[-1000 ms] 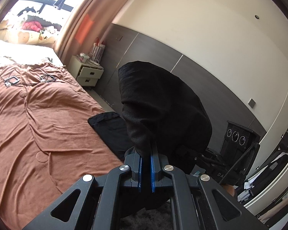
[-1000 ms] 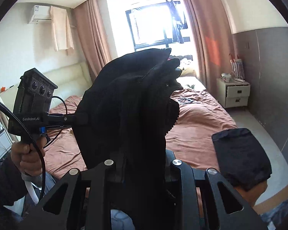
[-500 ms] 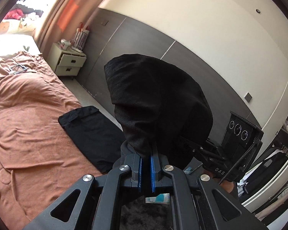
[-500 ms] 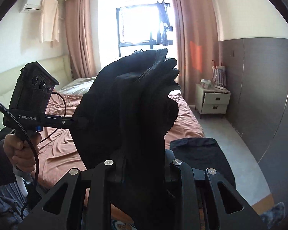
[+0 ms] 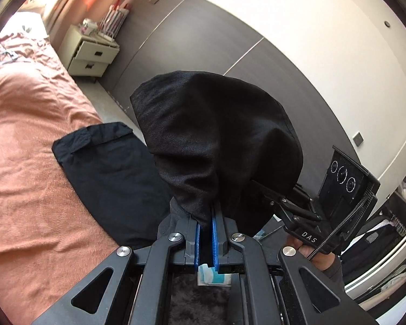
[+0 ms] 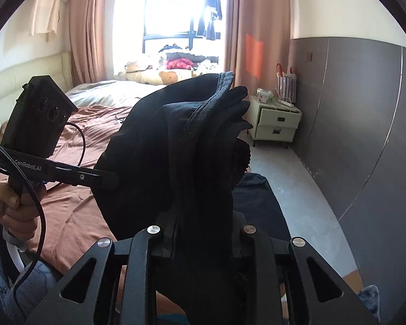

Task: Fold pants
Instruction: 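Carry the shorts with both tools toward the folded black garment on the bed, then lower the shorts onto the folded black garment and open both tools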

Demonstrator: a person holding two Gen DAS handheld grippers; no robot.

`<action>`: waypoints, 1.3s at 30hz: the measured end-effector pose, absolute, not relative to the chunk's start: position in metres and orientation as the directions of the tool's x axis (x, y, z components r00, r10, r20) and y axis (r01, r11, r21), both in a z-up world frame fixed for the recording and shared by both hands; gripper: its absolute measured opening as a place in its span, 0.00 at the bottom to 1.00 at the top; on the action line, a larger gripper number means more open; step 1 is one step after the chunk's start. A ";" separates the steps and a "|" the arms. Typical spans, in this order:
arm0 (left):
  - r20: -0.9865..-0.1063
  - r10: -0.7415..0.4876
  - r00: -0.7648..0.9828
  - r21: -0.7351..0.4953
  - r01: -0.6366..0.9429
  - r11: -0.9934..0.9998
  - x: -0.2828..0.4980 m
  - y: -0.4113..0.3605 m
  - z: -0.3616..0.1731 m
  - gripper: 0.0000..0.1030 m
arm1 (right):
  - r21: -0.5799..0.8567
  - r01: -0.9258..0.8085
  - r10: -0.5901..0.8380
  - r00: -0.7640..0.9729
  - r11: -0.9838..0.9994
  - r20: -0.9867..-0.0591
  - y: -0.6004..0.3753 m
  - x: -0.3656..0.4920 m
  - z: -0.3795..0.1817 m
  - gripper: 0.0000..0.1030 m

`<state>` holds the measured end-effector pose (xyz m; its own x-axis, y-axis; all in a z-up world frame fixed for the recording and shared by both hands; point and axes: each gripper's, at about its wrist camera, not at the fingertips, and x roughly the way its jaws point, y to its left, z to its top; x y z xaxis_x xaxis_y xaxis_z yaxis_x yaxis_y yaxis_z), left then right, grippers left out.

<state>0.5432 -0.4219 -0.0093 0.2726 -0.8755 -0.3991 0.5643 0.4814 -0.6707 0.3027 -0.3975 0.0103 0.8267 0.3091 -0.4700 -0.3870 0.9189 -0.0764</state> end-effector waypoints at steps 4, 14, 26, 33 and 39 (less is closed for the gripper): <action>-0.406 -0.877 0.258 -0.695 0.536 0.480 0.566 -0.431 -0.034 0.07 | -0.097 -0.389 0.290 0.810 0.916 -0.511 -0.376 0.316 0.007 0.21; -0.413 -0.874 0.256 -0.732 0.478 0.486 0.617 -0.434 -0.072 0.07 | -0.091 -0.401 0.280 0.768 0.912 -0.576 -0.325 0.342 0.004 0.21; -0.549 -0.789 0.277 -0.734 0.291 0.613 0.665 -0.434 -0.126 0.45 | -0.061 -0.180 0.091 0.728 0.982 -0.680 -0.300 0.368 -0.016 0.54; -0.533 -0.788 0.309 -0.758 0.241 0.607 0.678 -0.420 -0.126 0.48 | 0.037 -0.138 0.129 0.757 0.990 -0.640 -0.304 0.306 -0.002 0.48; -0.494 -0.798 0.344 -0.800 0.179 0.572 0.699 -0.411 -0.133 0.52 | 0.183 -0.181 0.256 0.762 0.966 -0.595 -0.284 0.263 0.009 0.33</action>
<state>0.6986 -0.4113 -0.1335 0.3437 -0.7984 -0.4944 0.1785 0.5724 -0.8003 0.2627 -0.2837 0.0090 0.7616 0.2560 -0.5954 -0.1814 0.9662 0.1833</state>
